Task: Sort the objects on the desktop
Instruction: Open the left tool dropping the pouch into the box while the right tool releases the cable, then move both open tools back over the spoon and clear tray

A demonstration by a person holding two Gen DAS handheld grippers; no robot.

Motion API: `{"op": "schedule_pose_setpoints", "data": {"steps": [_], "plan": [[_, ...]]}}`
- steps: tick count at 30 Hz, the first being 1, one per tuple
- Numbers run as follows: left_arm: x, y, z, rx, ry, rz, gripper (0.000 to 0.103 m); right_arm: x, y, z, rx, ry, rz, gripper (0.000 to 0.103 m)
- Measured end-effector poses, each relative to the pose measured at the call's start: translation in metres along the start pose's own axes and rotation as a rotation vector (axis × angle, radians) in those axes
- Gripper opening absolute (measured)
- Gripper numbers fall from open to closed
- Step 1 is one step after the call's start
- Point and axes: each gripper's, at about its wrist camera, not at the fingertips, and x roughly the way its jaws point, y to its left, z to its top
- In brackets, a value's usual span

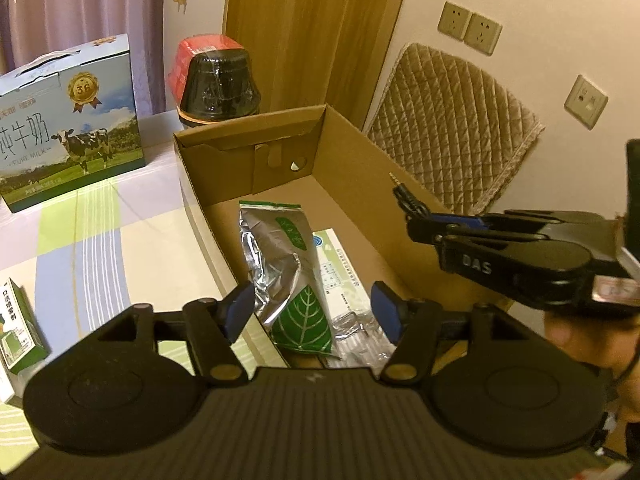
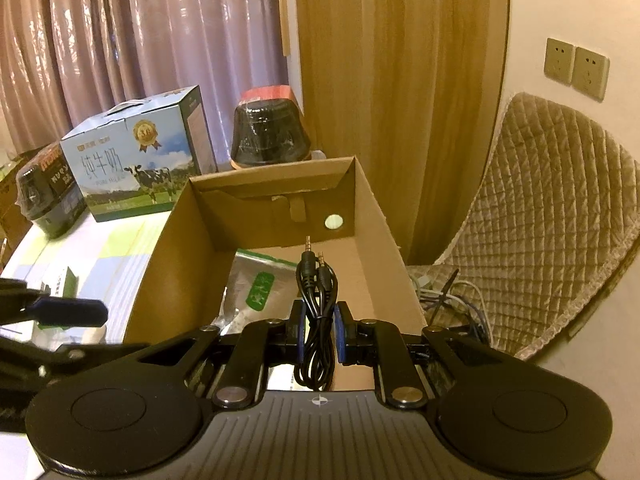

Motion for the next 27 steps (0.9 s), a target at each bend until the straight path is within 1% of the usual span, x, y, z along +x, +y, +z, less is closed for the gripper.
{"op": "schedule_pose_setpoints", "data": {"steps": [2, 3, 5, 6, 7, 14, 16, 17, 19, 20, 22, 24, 26, 27], "plan": [[-0.004, -0.001, -0.001, 0.002, -0.004, -0.003, 0.060, 0.001, -0.001, 0.002, 0.015, -0.005, 0.008, 0.012], [-0.006, 0.000, -0.002, 0.002, -0.005, -0.003, 0.060, 0.000, -0.002, 0.003, 0.024, -0.006, 0.011, 0.015], [-0.010, 0.002, -0.003, 0.001, -0.009, -0.002, 0.061, -0.002, -0.003, 0.003, 0.036, -0.014, 0.006, 0.028], [-0.012, 0.003, -0.005, -0.001, -0.012, 0.000, 0.063, -0.003, -0.003, 0.003, 0.041, -0.019, 0.001, 0.045], [-0.014, 0.004, -0.007, -0.003, -0.013, 0.000, 0.064, -0.005, -0.004, 0.002, 0.049, -0.024, 0.000, 0.055], [-0.029, 0.013, -0.022, -0.031, -0.014, 0.014, 0.067, -0.018, -0.007, -0.008, 0.070, -0.015, 0.008, 0.059], [-0.035, 0.015, -0.027, -0.039, -0.016, 0.023, 0.067, -0.024, -0.006, -0.011, 0.074, -0.012, 0.007, 0.062], [-0.039, 0.016, -0.029, -0.043, -0.016, 0.027, 0.069, -0.027, -0.005, -0.012, 0.076, -0.012, 0.007, 0.063], [-0.047, 0.018, -0.036, -0.051, -0.022, 0.033, 0.075, -0.035, -0.002, -0.015, 0.074, -0.011, 0.010, 0.070], [-0.051, 0.019, -0.038, -0.052, -0.025, 0.036, 0.077, -0.039, 0.000, -0.016, 0.071, -0.009, 0.011, 0.072], [-0.062, 0.021, -0.044, -0.060, -0.031, 0.045, 0.078, -0.049, 0.007, -0.018, 0.064, -0.011, 0.018, 0.078], [-0.074, 0.025, -0.050, -0.072, -0.044, 0.061, 0.085, -0.061, 0.014, -0.020, 0.058, -0.019, 0.026, 0.083], [-0.086, 0.028, -0.055, -0.082, -0.056, 0.077, 0.088, -0.072, 0.024, -0.022, 0.047, -0.026, 0.033, 0.089], [-0.092, 0.030, -0.058, -0.086, -0.060, 0.083, 0.090, -0.077, 0.030, -0.023, 0.040, -0.029, 0.035, 0.093]]}}
